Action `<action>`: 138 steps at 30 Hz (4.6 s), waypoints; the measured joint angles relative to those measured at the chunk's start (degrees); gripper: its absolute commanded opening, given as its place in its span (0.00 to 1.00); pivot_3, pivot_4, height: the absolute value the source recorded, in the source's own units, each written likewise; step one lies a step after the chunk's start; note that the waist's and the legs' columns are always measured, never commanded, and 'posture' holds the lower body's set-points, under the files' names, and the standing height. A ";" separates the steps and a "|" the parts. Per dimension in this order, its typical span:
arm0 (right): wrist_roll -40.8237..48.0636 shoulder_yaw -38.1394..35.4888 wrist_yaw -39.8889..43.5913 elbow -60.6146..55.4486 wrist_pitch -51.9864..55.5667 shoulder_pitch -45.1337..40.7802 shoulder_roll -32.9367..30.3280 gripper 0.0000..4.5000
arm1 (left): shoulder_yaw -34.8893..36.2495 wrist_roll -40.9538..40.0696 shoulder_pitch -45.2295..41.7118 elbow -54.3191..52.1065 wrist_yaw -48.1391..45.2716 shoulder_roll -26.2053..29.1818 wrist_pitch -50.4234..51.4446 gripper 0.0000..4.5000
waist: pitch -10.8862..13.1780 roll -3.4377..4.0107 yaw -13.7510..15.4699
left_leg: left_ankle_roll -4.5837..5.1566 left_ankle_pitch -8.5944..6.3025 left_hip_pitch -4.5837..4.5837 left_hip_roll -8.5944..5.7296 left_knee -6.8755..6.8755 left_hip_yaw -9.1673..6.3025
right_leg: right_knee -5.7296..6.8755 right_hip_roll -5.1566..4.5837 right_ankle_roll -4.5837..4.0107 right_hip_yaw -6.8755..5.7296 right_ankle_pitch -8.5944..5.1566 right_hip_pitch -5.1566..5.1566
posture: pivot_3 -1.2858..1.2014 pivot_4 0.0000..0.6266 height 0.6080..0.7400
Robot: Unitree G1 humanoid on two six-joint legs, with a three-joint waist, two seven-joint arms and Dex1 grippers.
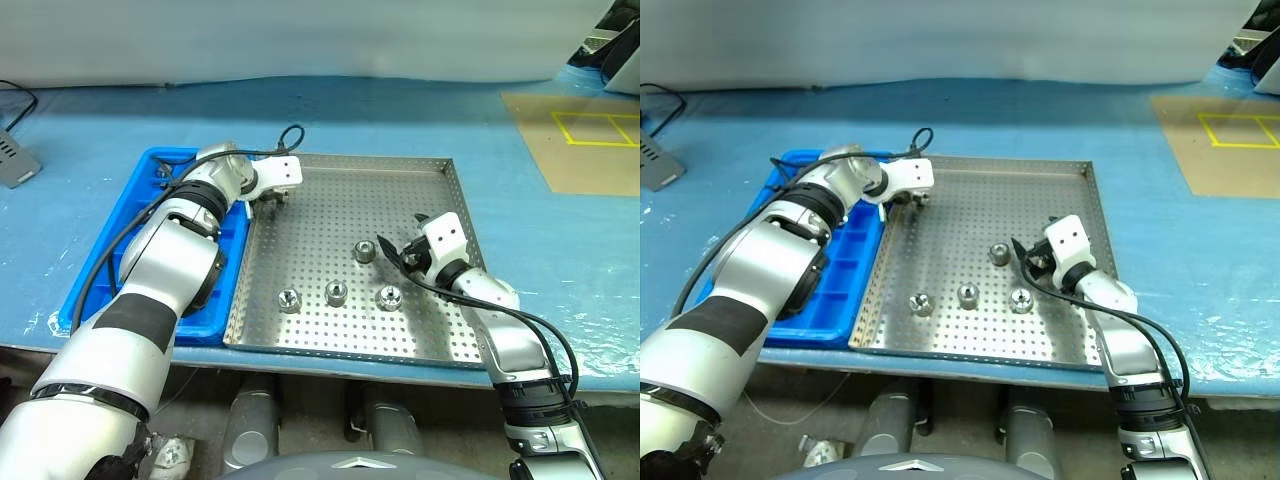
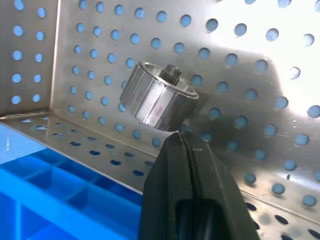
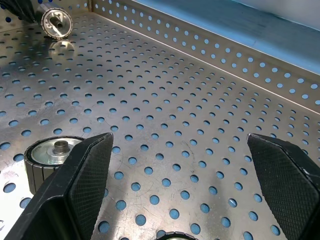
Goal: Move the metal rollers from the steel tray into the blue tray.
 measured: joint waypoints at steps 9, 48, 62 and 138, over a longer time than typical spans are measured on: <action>-0.01 0.57 -0.04 0.54 -0.38 -0.33 0.77 1.00 | 4.06 -4.11 -0.30 -0.01 -1.29 -1.16 -0.29 0.10 | 0.00 0.00 0.07 | 0.01 0.00 0.00 0.00 -0.01 0.00 | -0.02 0.00 0.00 0.00 0.00 0.00 | 0.49 0.24 1.00; 11.58 -12.65 5.41 -4.87 7.81 -5.47 -7.98 1.00 | 7.99 -23.95 2.92 -12.53 -41.88 2.74 -9.39 0.79 | -0.02 0.04 0.18 | 0.20 0.00 0.05 0.02 -0.18 0.15 | -0.12 -0.05 -0.04 -0.03 0.02 0.00 | 0.48 0.24 1.00; 10.95 -11.17 9.73 -2.50 5.54 -5.87 -12.49 1.00 | -9.12 -50.21 29.86 -70.51 -42.03 22.73 15.91 0.79 | -0.04 0.18 0.09 | -0.38 0.10 0.29 0.17 -0.07 0.33 | 0.45 -0.04 0.20 0.08 -0.29 -0.01 | 0.50 0.24 1.00; 5.76 5.06 15.62 22.43 -8.23 -19.43 4.09 1.00 | 40.00 -42.85 69.67 -93.47 22.68 15.47 36.56 0.38 | -0.31 0.49 3.55 | -0.35 0.08 0.15 0.27 0.14 0.14 | 0.67 0.05 0.30 0.02 -0.36 -0.04 | 0.65 0.24 1.00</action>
